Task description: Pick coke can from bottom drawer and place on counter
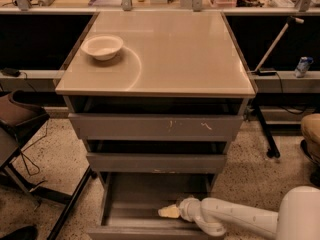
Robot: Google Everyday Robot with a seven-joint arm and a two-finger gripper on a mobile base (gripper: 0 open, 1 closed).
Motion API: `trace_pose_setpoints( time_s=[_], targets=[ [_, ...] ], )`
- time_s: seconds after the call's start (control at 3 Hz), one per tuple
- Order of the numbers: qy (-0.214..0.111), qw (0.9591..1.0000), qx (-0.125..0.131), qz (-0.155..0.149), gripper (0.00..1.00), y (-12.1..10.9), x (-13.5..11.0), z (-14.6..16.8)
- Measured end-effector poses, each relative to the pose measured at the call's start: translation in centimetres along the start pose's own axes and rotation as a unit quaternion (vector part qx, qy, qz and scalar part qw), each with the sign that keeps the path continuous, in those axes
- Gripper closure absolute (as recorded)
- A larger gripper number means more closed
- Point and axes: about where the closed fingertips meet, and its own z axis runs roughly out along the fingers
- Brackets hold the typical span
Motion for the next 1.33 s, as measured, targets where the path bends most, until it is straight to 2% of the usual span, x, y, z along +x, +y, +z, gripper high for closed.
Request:
trace_pose_setpoints(
  time_s=[0.67, 1.33],
  targets=[
    [0.0, 1.0, 0.0, 0.0, 0.41, 0.0, 0.0, 0.0],
    [-0.004, 0.9999, -0.007, 0.007, 0.89, -0.08, 0.02, -0.37]
  ],
)
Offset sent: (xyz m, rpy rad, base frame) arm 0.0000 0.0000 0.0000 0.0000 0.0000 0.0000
